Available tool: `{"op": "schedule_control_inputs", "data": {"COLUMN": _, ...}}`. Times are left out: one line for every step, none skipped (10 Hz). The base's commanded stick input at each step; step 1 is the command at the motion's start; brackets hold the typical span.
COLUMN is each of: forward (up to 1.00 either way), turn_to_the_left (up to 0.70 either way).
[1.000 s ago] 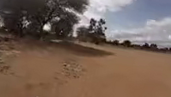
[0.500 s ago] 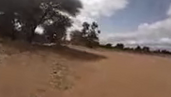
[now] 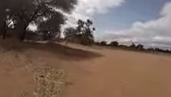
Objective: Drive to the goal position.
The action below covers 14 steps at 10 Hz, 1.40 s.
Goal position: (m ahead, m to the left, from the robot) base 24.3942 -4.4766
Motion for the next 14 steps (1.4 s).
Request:
{"op": "schedule_control_inputs", "data": {"forward": 0.70, "turn_to_the_left": -0.27}}
{"op": "schedule_control_inputs", "data": {"forward": 0.70, "turn_to_the_left": -0.11}}
{"op": "schedule_control_inputs", "data": {"forward": 0.70, "turn_to_the_left": 0.00}}
{"op": "schedule_control_inputs", "data": {"forward": 0.70, "turn_to_the_left": 0.00}}
{"op": "schedule_control_inputs", "data": {"forward": 0.70, "turn_to_the_left": 0.00}}
{"op": "schedule_control_inputs", "data": {"forward": 0.70, "turn_to_the_left": 0.00}}
{"op": "schedule_control_inputs", "data": {"forward": 0.70, "turn_to_the_left": 0.00}}
{"op": "schedule_control_inputs", "data": {"forward": 0.70, "turn_to_the_left": 0.00}}
{"op": "schedule_control_inputs", "data": {"forward": 0.70, "turn_to_the_left": 0.00}}
{"op": "schedule_control_inputs", "data": {"forward": 0.70, "turn_to_the_left": 0.00}}
{"op": "schedule_control_inputs", "data": {"forward": 0.70, "turn_to_the_left": 0.00}}
{"op": "schedule_control_inputs", "data": {"forward": 0.70, "turn_to_the_left": 0.00}}
{"op": "schedule_control_inputs", "data": {"forward": 0.70, "turn_to_the_left": 0.00}}
{"op": "schedule_control_inputs", "data": {"forward": 0.70, "turn_to_the_left": 0.00}}
